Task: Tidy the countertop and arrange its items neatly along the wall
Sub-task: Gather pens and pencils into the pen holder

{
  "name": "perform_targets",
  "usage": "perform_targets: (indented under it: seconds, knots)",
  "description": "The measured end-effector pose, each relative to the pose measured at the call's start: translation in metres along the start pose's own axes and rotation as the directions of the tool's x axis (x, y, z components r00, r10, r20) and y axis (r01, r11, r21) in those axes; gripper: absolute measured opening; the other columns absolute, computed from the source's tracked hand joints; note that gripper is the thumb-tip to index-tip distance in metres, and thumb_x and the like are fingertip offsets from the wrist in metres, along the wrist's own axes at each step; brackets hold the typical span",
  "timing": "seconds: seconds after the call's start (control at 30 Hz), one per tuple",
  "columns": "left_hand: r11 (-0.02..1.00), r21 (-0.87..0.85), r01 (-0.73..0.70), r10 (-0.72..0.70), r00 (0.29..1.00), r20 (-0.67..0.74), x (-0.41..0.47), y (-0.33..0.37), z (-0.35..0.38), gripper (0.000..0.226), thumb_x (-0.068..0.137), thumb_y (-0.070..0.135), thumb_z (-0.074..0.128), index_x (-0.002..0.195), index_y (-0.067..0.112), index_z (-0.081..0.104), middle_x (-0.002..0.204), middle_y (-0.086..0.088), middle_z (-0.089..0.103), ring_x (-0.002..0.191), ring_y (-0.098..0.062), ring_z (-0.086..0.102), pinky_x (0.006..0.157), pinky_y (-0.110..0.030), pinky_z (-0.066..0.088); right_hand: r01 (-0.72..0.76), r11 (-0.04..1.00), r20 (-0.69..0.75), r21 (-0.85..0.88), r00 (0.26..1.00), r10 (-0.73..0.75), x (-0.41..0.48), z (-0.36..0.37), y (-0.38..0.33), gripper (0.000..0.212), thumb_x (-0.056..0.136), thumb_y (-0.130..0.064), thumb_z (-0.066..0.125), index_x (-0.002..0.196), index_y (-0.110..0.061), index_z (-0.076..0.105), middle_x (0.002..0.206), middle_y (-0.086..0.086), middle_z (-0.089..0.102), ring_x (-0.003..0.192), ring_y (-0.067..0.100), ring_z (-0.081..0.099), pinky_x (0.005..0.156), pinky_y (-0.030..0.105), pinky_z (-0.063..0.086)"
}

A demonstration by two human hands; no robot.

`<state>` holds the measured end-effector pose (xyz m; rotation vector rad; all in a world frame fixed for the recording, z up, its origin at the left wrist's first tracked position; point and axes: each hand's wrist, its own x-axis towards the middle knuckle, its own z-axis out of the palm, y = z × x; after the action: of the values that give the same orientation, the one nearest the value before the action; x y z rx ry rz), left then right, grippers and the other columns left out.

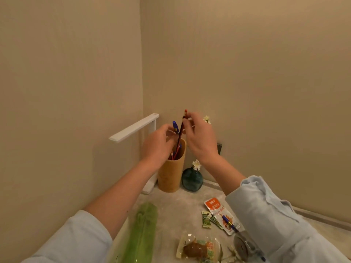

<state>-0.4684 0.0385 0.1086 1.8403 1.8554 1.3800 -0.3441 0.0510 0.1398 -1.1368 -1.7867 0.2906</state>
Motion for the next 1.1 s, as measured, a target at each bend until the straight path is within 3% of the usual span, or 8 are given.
perform_targets:
  seconds: [0.13,0.2,0.27,0.37,0.6,0.73,0.9,1.1]
  knots:
    - [0.998,0.062,-0.016,0.015,1.0,0.012,0.004,-0.025,0.019,0.01,0.092,0.035,0.057,0.101,0.034,0.062,0.098,0.014,0.067,0.09,-0.008,0.061,0.065,-0.021,0.046,-0.027,0.997,0.049,-0.068,0.998,0.031,-0.005,0.017,0.023,0.022,0.101,-0.03,0.045,0.116,-0.022,0.059,0.089,-0.001,0.069,0.077,0.018,0.064,0.065,0.039,0.053]
    - [0.993,0.11,-0.041,0.039,0.999,0.022,0.004,-0.038,0.03,0.012,0.091,0.034,0.06,0.101,0.031,0.065,0.097,0.012,0.068,0.093,-0.009,0.058,0.086,-0.032,0.049,-0.054,0.993,0.083,-0.102,0.995,0.063,-0.01,0.027,0.036,0.025,0.1,-0.031,0.045,0.12,-0.023,0.059,0.093,0.0,0.071,0.08,0.019,0.065,0.067,0.04,0.054]
    - [0.98,0.184,-0.078,0.073,0.997,0.036,0.003,-0.049,0.038,0.014,0.09,0.034,0.062,0.102,0.029,0.066,0.103,0.01,0.068,0.103,-0.012,0.057,0.111,-0.039,0.032,-0.069,0.988,0.119,-0.14,0.989,0.086,-0.017,0.036,0.049,0.027,0.1,-0.031,0.045,0.122,-0.024,0.058,0.096,0.0,0.071,0.084,0.02,0.066,0.069,0.042,0.054]
    - [0.951,0.301,-0.069,0.042,0.995,0.095,0.001,-0.063,0.049,0.023,0.09,0.039,0.06,0.11,0.03,0.067,0.125,0.006,0.058,0.133,-0.019,0.038,0.12,-0.041,0.008,-0.117,0.973,0.173,-0.2,0.973,0.153,-0.024,0.044,0.063,0.028,0.1,-0.031,0.045,0.123,-0.025,0.06,0.104,-0.001,0.071,0.093,0.021,0.066,0.075,0.041,0.054]
    - [0.96,0.256,-0.112,0.127,0.991,-0.042,-0.024,-0.065,0.059,0.067,0.088,0.037,0.063,0.146,0.023,0.033,0.15,0.0,0.031,0.146,-0.021,0.015,0.122,-0.047,0.0,-0.246,0.958,0.203,-0.149,0.94,0.274,-0.05,0.042,0.084,0.038,0.097,-0.031,0.049,0.134,-0.034,0.051,0.116,-0.01,0.066,0.098,0.012,0.065,0.083,0.042,0.056]
    - [0.99,0.059,-0.13,0.135,0.986,-0.097,-0.054,-0.051,0.063,0.066,0.087,0.027,0.066,0.144,0.024,0.033,0.145,0.003,0.03,0.139,-0.019,0.028,0.115,-0.044,0.03,-0.343,0.938,0.18,-0.057,0.92,0.347,-0.081,0.026,0.092,0.037,0.095,-0.028,0.052,0.13,-0.039,0.051,0.111,-0.013,0.066,0.087,0.01,0.068,0.076,0.043,0.059]
    - [0.976,-0.201,-0.083,0.103,0.99,0.092,-0.101,-0.033,0.078,0.051,0.091,0.023,0.062,0.137,0.034,0.041,0.128,0.018,0.041,0.118,-0.001,0.046,0.098,-0.025,0.046,-0.451,0.892,0.134,-0.038,0.882,0.452,-0.13,-0.006,0.1,0.032,0.093,-0.021,0.051,0.122,-0.035,0.057,0.103,-0.015,0.067,0.077,0.008,0.068,0.069,0.046,0.059]
    - [0.931,-0.354,0.089,0.049,0.93,0.363,-0.157,-0.018,0.101,0.039,0.092,0.025,0.06,0.126,0.039,0.046,0.111,0.018,0.057,0.092,0.003,0.058,0.081,-0.023,0.053,-0.561,0.826,0.038,-0.063,0.825,0.564,-0.197,-0.044,0.108,0.024,0.088,-0.016,0.055,0.099,-0.035,0.066,0.09,-0.016,0.07,0.079,0.004,0.067,0.07,0.041,0.058]
